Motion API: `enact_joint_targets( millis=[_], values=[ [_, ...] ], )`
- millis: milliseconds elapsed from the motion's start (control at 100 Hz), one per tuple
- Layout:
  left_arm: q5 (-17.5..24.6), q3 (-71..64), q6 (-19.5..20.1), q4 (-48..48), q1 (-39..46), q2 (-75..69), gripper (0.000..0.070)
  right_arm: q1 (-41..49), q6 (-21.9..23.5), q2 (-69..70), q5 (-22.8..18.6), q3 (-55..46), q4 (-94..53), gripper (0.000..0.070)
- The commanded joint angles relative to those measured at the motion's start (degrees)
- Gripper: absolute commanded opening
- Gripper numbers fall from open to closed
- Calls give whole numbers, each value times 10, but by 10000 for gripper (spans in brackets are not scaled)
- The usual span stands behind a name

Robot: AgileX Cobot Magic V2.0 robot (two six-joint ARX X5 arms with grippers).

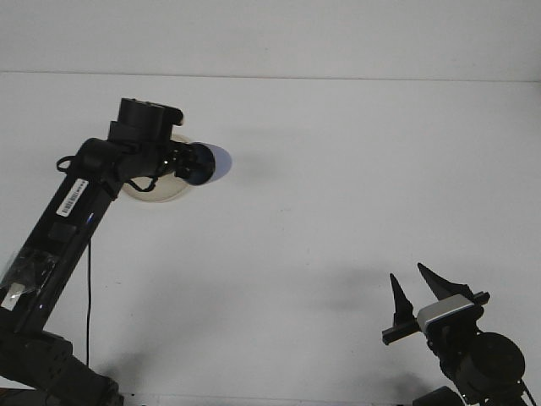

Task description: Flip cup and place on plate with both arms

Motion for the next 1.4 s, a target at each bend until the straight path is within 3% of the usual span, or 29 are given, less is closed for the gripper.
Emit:
enact_joint_targets(
  millis=[0, 420, 1390],
  values=[
    [-4, 12, 11, -4, 29, 8, 12, 1, -2, 2, -2, 2, 6, 359],
    [-12, 12, 34, 0, 177, 68, 12, 1, -2, 2, -2, 2, 6, 359],
    [-59, 32, 35, 23, 188, 200, 13, 1, -2, 2, -13, 2, 5, 359]
  ],
)
